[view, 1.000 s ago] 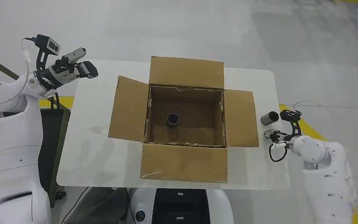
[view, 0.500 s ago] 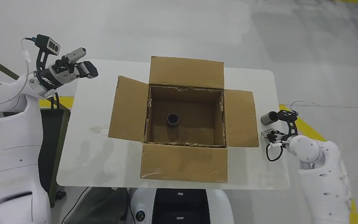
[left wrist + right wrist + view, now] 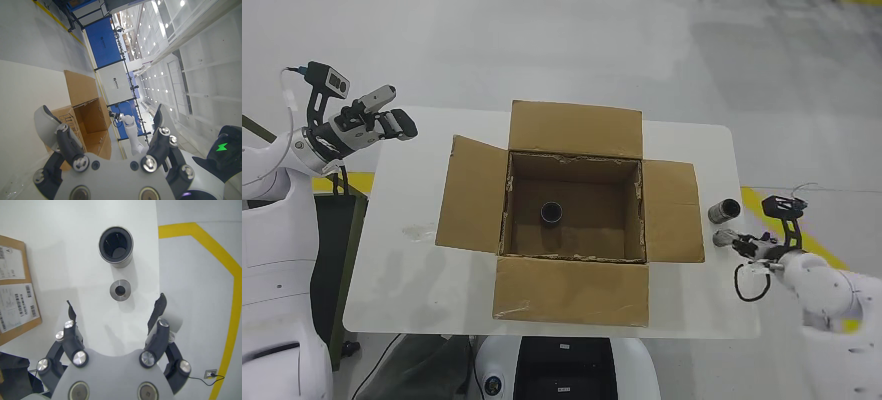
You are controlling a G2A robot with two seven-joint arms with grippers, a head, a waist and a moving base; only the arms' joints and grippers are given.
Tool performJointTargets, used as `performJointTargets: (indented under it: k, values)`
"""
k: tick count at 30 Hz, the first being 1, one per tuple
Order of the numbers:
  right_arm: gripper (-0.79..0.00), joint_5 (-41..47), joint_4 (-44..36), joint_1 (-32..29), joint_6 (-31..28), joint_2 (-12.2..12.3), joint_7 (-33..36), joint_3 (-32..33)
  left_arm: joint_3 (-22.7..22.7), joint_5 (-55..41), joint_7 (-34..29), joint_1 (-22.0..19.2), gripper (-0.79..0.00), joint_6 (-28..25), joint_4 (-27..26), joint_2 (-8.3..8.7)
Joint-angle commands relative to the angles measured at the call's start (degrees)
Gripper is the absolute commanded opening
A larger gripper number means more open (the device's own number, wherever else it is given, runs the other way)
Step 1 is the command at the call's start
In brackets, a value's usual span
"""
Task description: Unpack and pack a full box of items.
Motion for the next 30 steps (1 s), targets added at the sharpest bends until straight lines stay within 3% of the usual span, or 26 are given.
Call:
performJointTargets:
  k: [1, 10, 16, 22, 26, 30]
  values:
    - [-0.046, 0.6, -3.6, -1.7, 0.0, 0.0, -0.7, 0.8, 0.0, 0.0, 0.0, 0.0, 0.0, 0.0, 0.0, 0.0]
    - [-0.04, 1.0, -17.4, -5.4, -0.6, 0.0, -6.1, 0.0, 0.0, 0.0, 0.0, 0.0, 0.0, 0.0, 0.0, 0.0]
    - [-0.003, -1.9, -24.9, -5.6, -3.2, 0.0, -8.2, -5.2, 0.0, 0.0, 0.0, 0.0, 0.0, 0.0, 0.0, 0.0]
    - [-0.028, -3.7, -25.2, -3.6, -6.5, 0.1, -10.2, -12.4, 0.0, 0.0, 0.0, 0.0, 0.0, 0.0, 0.0, 0.0]
    - [0.0, -1.5, -23.2, -1.1, -10.0, 0.1, -9.4, -15.7, 0.0, 0.0, 0.0, 0.0, 0.0, 0.0, 0.0, 0.0]
    - [0.0, 2.6, -20.5, 0.2, -10.9, 0.2, -10.2, -14.5, 0.0, 0.0, 0.0, 0.0, 0.0, 0.0, 0.0, 0.0]
